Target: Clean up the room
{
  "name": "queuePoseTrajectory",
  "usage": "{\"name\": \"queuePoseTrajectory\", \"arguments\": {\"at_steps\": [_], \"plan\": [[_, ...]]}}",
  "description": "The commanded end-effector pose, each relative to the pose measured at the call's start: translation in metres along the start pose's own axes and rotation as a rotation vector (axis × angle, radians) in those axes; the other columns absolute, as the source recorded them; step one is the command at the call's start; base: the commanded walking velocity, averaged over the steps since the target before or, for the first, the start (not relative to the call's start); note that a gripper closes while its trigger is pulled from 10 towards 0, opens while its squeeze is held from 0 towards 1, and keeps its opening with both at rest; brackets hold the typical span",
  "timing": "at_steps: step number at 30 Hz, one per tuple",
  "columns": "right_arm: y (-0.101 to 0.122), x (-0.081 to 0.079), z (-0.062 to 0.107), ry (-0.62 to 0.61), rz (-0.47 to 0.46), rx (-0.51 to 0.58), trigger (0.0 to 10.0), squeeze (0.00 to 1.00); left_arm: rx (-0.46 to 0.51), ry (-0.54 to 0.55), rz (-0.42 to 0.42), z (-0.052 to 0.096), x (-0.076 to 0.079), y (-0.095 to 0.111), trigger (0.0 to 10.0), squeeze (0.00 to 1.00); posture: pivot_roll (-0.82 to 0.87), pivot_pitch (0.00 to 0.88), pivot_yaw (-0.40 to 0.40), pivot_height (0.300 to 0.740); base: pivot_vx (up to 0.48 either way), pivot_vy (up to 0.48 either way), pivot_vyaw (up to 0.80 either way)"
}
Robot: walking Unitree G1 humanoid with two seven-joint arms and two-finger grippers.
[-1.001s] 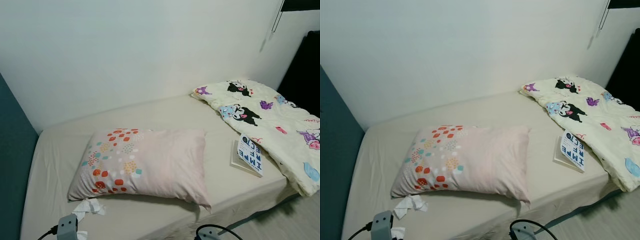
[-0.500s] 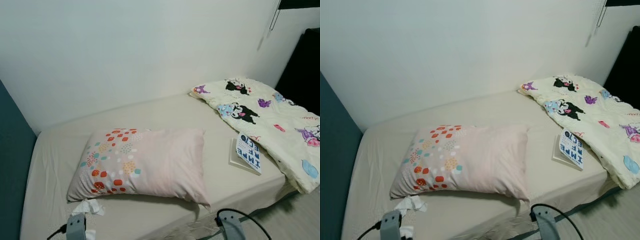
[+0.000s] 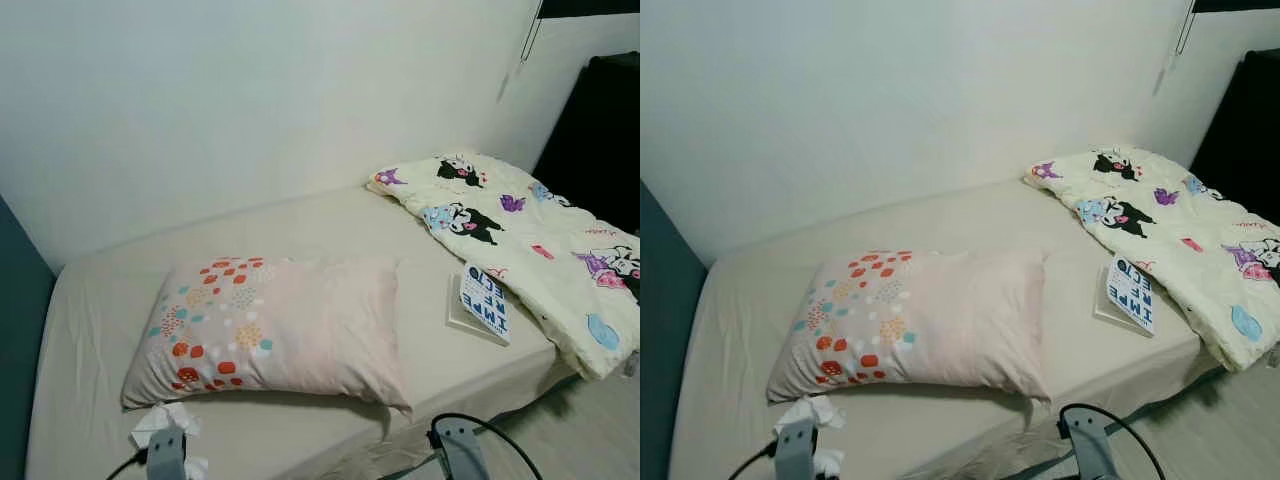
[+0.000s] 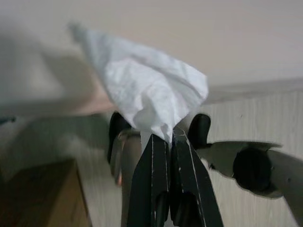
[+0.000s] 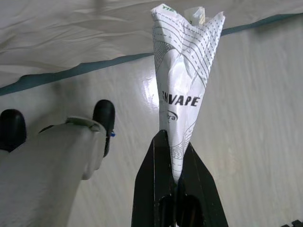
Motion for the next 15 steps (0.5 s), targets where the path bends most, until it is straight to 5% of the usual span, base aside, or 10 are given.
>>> {"name": "queuePoseTrajectory", "arguments": {"at_steps": [1,15], "plan": [[-0.001,-0.010,0.000,0.024,-0.007,0.000,10.0,0.00,-0.015,0.020,-0.014,0.001,-0.006,-0.004,10.0,0.00,-0.07,0.000,-0.031,0.740,0.000,0.000,0.00],[-0.018,-0.030,0.001,0.061,0.010,-0.047,10.0,0.00,0.002,0.050,0.000,0.003,-0.016,0.002,10.0,0.00,-0.03,0.000,-0.030,0.740,0.000,0.000,0.00]]}}
Point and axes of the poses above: a point about 5 cm out from each wrist's last joint towards the gripper, its own z axis pointing back from the gripper into the wrist, its own y axis along the axis of the wrist's last joint, x = y × z, the point moved 4 cm from there along -z, pointing out of the wrist towards the gripper, and after that the axes turned 10 degrees about z, right-handed, at the moved point
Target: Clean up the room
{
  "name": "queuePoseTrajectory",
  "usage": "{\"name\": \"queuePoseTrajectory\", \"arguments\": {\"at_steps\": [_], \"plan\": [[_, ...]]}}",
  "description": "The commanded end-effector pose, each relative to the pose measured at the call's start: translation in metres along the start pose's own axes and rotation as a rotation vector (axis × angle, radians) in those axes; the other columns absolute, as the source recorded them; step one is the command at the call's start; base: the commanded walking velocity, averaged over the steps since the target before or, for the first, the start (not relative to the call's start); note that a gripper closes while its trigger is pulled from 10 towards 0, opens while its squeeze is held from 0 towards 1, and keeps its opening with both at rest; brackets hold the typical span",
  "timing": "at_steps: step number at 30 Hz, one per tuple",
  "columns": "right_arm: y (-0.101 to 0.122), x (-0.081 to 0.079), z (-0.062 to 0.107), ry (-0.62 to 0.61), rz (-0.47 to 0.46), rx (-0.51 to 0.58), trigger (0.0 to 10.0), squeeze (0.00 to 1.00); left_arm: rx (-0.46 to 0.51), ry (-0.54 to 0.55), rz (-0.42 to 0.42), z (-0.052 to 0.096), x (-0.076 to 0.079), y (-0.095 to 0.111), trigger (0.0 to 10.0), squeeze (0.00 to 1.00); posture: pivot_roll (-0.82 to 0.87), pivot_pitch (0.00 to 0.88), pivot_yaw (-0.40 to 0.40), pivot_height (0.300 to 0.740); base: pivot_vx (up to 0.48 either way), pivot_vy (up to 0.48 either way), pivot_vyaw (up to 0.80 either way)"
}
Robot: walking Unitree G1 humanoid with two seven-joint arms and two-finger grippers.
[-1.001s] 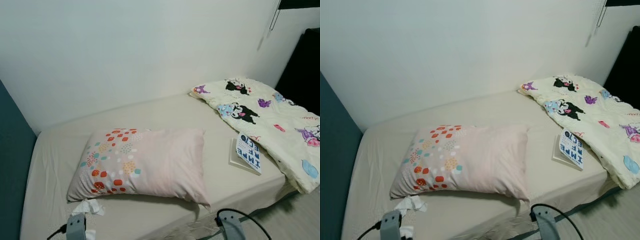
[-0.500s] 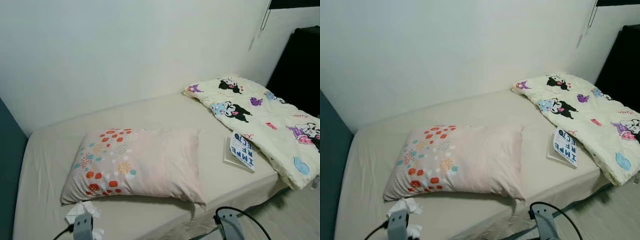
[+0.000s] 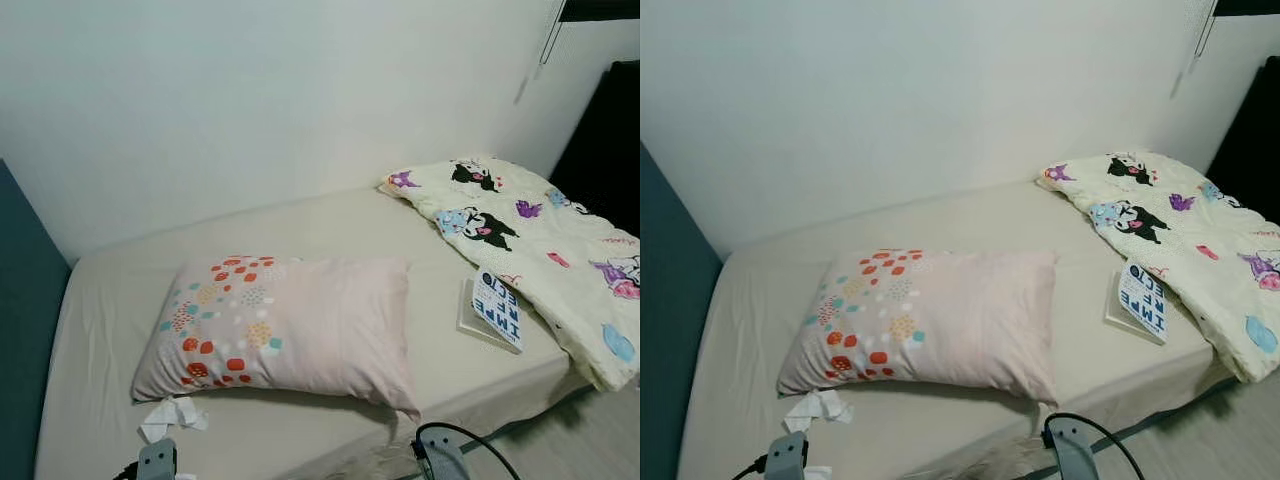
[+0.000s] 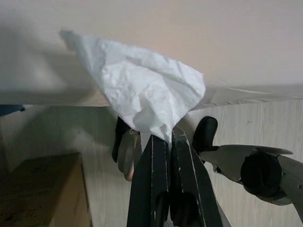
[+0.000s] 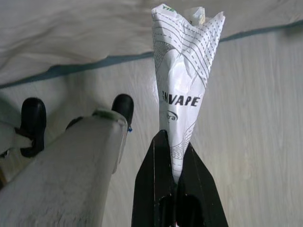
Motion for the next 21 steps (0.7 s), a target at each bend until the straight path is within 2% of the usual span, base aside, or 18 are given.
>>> {"name": "queuePoseTrajectory", "arguments": {"at_steps": [1,4,6,7,12,17,21], "plan": [[-0.008,-0.005,0.000,0.007,0.013,-0.025,10.0,0.00,-0.008,0.020,-0.011,0.002,-0.008,-0.001,10.0,0.00,-0.03,0.000,-0.030,0.740,0.000,0.000,0.00],[-0.013,-0.011,0.001,0.016,0.012,-0.038,10.0,0.00,-0.016,0.025,-0.008,0.002,-0.009,-0.005,10.0,0.00,-0.04,0.000,-0.059,0.740,0.000,0.000,0.00],[-0.012,-0.012,0.001,0.025,0.052,-0.032,10.0,0.00,-0.020,0.029,0.004,0.003,-0.009,-0.009,10.0,0.00,-0.03,0.000,-0.072,0.740,0.000,0.000,0.00],[-0.010,-0.010,0.000,0.024,0.080,-0.029,10.0,0.00,-0.011,0.032,0.030,0.003,-0.010,-0.009,10.0,0.00,-0.04,0.000,-0.065,0.740,0.000,0.000,0.00],[-0.005,-0.002,0.000,0.010,0.107,-0.025,10.0,0.00,-0.006,0.035,0.054,0.003,-0.009,-0.009,10.0,0.00,-0.05,0.000,-0.060,0.740,0.000,0.000,0.00],[-0.002,0.010,0.001,-0.006,0.083,-0.009,10.0,0.00,-0.039,0.028,0.006,0.004,-0.010,-0.017,10.0,0.00,-0.04,0.000,-0.051,0.740,0.000,0.000,0.00],[-0.006,0.009,0.001,-0.003,0.078,-0.020,10.0,0.00,-0.047,0.029,-0.007,0.005,-0.011,-0.019,10.0,0.00,-0.03,0.000,-0.049,0.740,0.000,0.000,0.00]]}}
Point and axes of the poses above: a point about 5 cm out from each wrist's last joint towards the gripper, its own z axis pointing back from the gripper into the wrist, its own y axis along the axis of the wrist's last joint, x = y × z, the point moved 4 cm from there along -z, pointing out of the wrist towards the gripper, and after that the axes turned 10 degrees about z, right-handed, at the moved point
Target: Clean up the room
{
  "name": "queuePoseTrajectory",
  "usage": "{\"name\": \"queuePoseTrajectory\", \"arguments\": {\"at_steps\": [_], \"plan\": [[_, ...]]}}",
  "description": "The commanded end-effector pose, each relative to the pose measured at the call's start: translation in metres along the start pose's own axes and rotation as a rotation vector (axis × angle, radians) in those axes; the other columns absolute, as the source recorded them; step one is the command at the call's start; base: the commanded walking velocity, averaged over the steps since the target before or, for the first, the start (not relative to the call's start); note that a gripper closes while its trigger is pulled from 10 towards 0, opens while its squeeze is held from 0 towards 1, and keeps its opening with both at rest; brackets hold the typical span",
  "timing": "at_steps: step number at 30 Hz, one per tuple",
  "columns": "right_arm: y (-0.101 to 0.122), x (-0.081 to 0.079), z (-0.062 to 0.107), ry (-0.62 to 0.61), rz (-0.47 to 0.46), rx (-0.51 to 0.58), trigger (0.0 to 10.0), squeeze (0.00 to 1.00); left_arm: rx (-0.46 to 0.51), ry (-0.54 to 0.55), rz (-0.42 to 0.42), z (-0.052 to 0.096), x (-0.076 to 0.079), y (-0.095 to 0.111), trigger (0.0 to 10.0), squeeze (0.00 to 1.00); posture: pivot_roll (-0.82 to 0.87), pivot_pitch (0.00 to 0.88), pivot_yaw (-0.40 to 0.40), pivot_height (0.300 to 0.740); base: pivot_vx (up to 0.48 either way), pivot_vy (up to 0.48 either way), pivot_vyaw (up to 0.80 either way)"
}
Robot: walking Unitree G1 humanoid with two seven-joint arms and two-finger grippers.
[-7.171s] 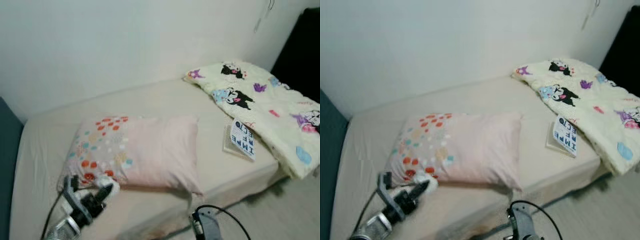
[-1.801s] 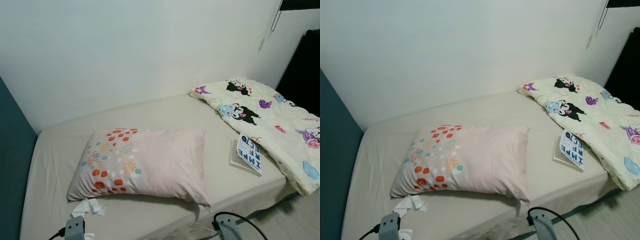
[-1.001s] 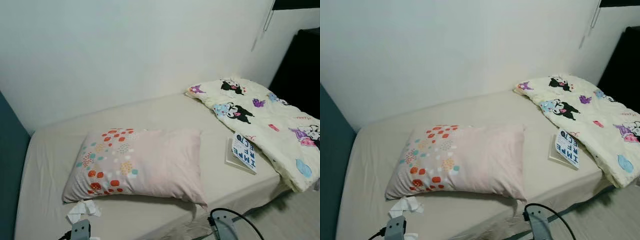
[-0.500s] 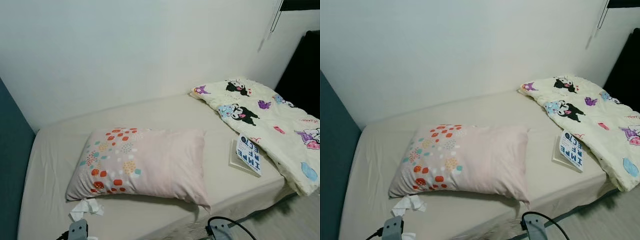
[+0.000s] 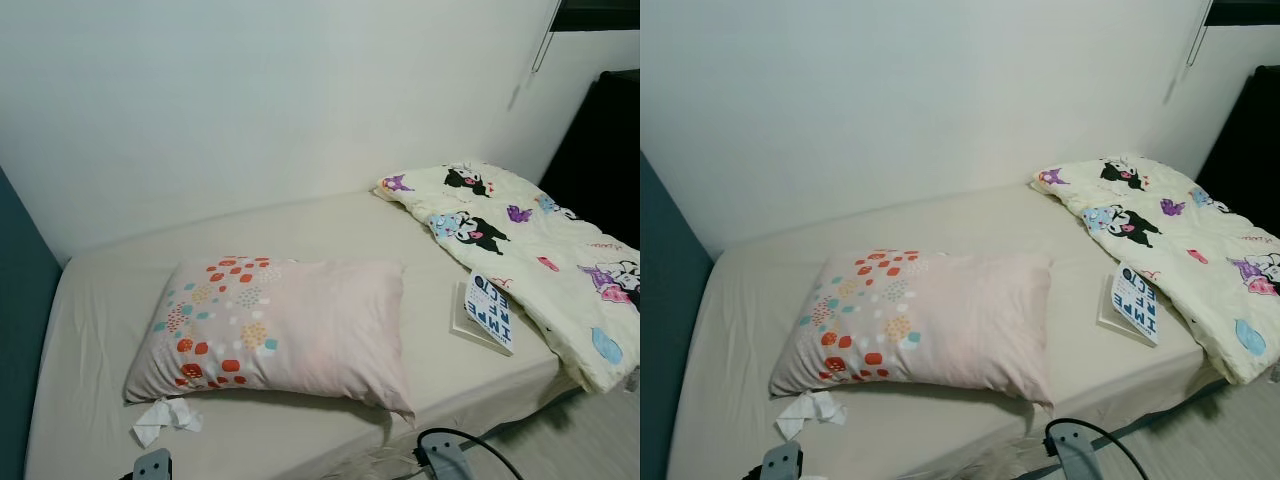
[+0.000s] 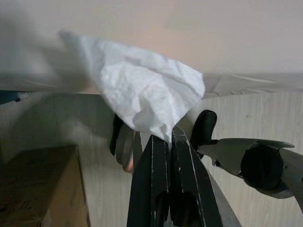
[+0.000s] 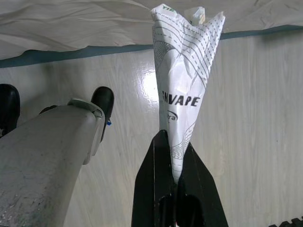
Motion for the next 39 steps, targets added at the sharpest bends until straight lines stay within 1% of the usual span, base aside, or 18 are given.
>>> {"name": "queuePoseTrajectory", "arguments": {"at_steps": [1,2,3,4,7,10,11,12,15,19,20,26,32,39], "plan": [[-0.006,-0.007,0.000,0.020,-0.016,-0.014,10.0,0.00,-0.028,0.004,-0.020,0.001,-0.002,-0.007,10.0,0.00,-0.02,0.000,-0.052,0.740,0.000,0.000,0.00],[-0.010,-0.012,0.000,0.032,-0.011,-0.022,10.0,0.00,-0.028,0.004,-0.022,0.001,-0.003,-0.007,10.0,0.00,-0.02,0.000,-0.051,0.740,0.000,0.000,0.00],[-0.010,-0.012,0.000,0.032,-0.011,-0.022,10.0,0.00,-0.028,0.004,-0.022,0.001,-0.003,-0.007,10.0,0.00,-0.02,0.000,-0.051,0.740,0.000,0.000,0.00],[-0.012,-0.015,0.001,0.039,-0.011,-0.030,10.0,0.00,-0.029,0.005,-0.025,0.002,-0.005,-0.007,10.0,0.00,-0.02,0.000,-0.050,0.740,0.000,0.000,0.00],[-0.014,-0.017,0.001,0.042,-0.010,-0.034,10.0,0.00,-0.029,0.006,-0.026,0.002,-0.006,-0.007,10.0,0.00,-0.02,0.000,-0.050,0.740,0.000,0.000,0.00],[-0.016,-0.026,0.001,0.045,-0.014,-0.040,10.0,0.00,-0.030,0.007,-0.027,0.002,-0.007,-0.008,10.0,0.00,-0.02,0.000,-0.047,0.740,0.000,0.000,0.00],[-0.016,-0.030,0.001,0.046,-0.014,-0.041,10.0,0.00,-0.029,0.006,-0.028,0.002,-0.006,-0.008,10.0,0.00,-0.02,0.000,-0.047,0.740,0.000,0.000,0.00],[-0.016,-0.030,0.001,0.046,-0.014,-0.041,10.0,0.00,-0.029,0.006,-0.028,0.002,-0.006,-0.008,10.0,0.00,-0.02,0.000,-0.047,0.740,0.000,0.000,0.00],[-0.011,-0.036,0.000,0.045,-0.026,-0.014,10.0,0.00,-0.025,-0.010,-0.035,0.001,0.000,-0.006,10.0,0.00,-0.01,0.000,-0.055,0.740,0.000,0.000,0.00],[-0.009,-0.035,0.000,0.044,-0.015,-0.007,10.0,0.00,-0.021,-0.015,-0.033,0.000,0.003,-0.004,10.0,0.00,-0.01,0.000,-0.055,0.740,0.000,0.000,0.53],[-0.007,-0.032,0.000,0.036,0.001,-0.004,10.0,0.00,-0.017,-0.019,-0.031,0.000,0.004,-0.003,10.0,0.00,-0.01,0.000,-0.054,0.740,0.000,0.000,0.70],[0.002,-0.024,-0.001,0.013,0.003,0.016,10.0,0.00,-0.027,-0.024,-0.044,0.000,0.004,-0.003,10.0,0.00,-0.02,0.000,-0.044,0.740,0.000,0.000,0.70],[-0.002,-0.015,0.000,0.002,0.008,0.008,10.0,0.00,-0.037,-0.024,-0.033,0.000,0.002,-0.006,10.0,0.00,-0.02,0.000,-0.047,0.740,0.000,0.000,0.70],[-0.008,-0.012,0.001,0.002,0.006,-0.001,10.0,0.00,-0.050,-0.037,-0.024,0.001,0.003,-0.010,10.0,0.00,-0.03,0.000,-0.044,0.740,0.000,0.000,0.70]]}}
Point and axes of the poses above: a point about 5 cm out from each wrist's last joint towards the gripper, its own z axis pointing back from the gripper into the wrist, its own y axis along the axis of the wrist's last joint, x = y × z, the point moved 4 cm from there along -z, pointing out of the wrist towards the gripper, and after that the axes turned 10 degrees about z, right-handed, at the moved point
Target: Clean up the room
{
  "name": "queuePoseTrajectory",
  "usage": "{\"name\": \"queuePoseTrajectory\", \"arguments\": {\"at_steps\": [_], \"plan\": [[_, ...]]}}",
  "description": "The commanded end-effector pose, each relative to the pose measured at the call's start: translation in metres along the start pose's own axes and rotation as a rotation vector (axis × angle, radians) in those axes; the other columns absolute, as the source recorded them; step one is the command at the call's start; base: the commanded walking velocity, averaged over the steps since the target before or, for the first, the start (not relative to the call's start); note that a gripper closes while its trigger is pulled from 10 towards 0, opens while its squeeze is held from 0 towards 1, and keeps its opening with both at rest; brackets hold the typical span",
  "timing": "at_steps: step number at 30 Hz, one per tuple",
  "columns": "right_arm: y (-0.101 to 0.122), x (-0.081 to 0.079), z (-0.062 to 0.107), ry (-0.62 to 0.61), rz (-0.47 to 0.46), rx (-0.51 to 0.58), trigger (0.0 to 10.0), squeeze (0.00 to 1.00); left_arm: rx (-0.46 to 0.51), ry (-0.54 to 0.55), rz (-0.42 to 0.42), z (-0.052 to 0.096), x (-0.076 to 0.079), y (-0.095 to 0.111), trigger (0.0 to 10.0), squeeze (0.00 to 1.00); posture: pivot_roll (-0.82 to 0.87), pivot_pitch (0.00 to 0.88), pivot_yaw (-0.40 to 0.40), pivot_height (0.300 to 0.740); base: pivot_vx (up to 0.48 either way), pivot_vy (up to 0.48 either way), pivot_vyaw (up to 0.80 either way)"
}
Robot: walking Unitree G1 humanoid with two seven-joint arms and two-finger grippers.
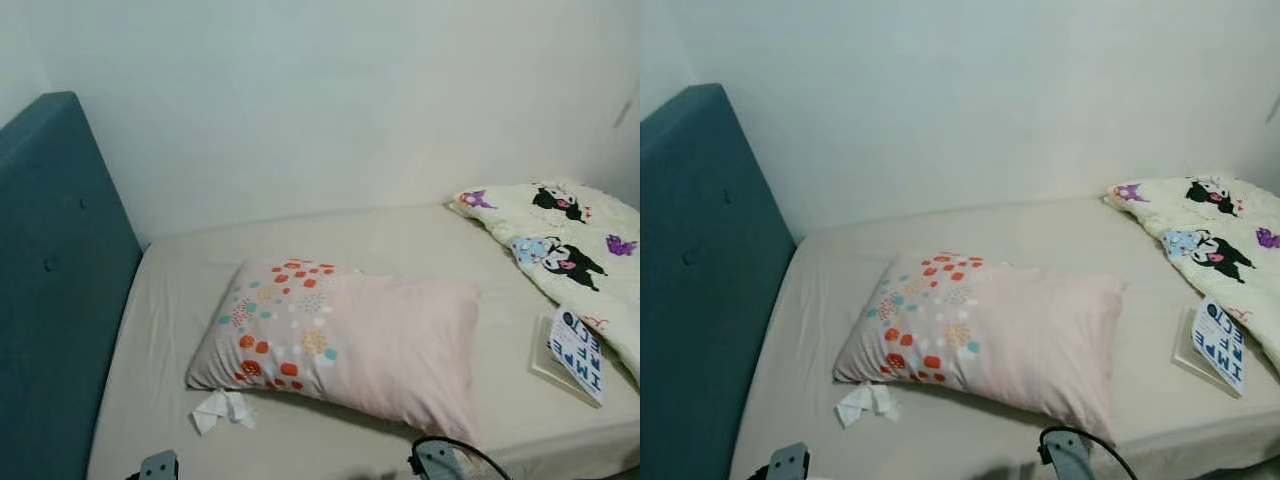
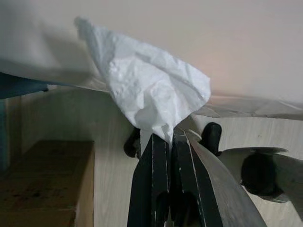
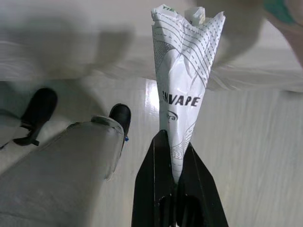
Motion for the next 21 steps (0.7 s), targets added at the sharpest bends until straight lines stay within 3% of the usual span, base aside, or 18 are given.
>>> {"name": "queuePoseTrajectory", "arguments": {"at_steps": [1,12,21], "plan": [[-0.002,0.001,0.000,-0.002,-0.003,0.004,10.0,0.00,-0.028,0.002,0.010,0.001,-0.002,-0.007,10.0,0.00,-0.03,0.000,-0.044,0.740,0.000,0.000,0.70],[0.000,-0.025,0.000,0.024,0.001,0.001,10.0,0.00,-0.044,0.004,-0.001,0.001,-0.001,-0.010,10.0,0.00,-0.03,0.000,-0.042,0.740,0.000,0.000,0.70],[0.003,-0.031,-0.001,0.036,0.005,-0.008,10.0,0.00,-0.063,-0.002,-0.027,0.001,-0.001,-0.014,10.0,0.00,-0.02,0.000,-0.041,0.740,0.000,0.000,0.00]]}}
Point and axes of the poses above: a point about 5 cm out from each wrist's last joint towards the gripper, its own z axis pointing back from the gripper into the wrist, its own y axis along the axis of the wrist's last joint, x = y × z, the point moved 4 cm from there along -z, pointing out of the wrist towards the gripper, and after that the axes turned 10 degrees about z, right-handed, at the moved point
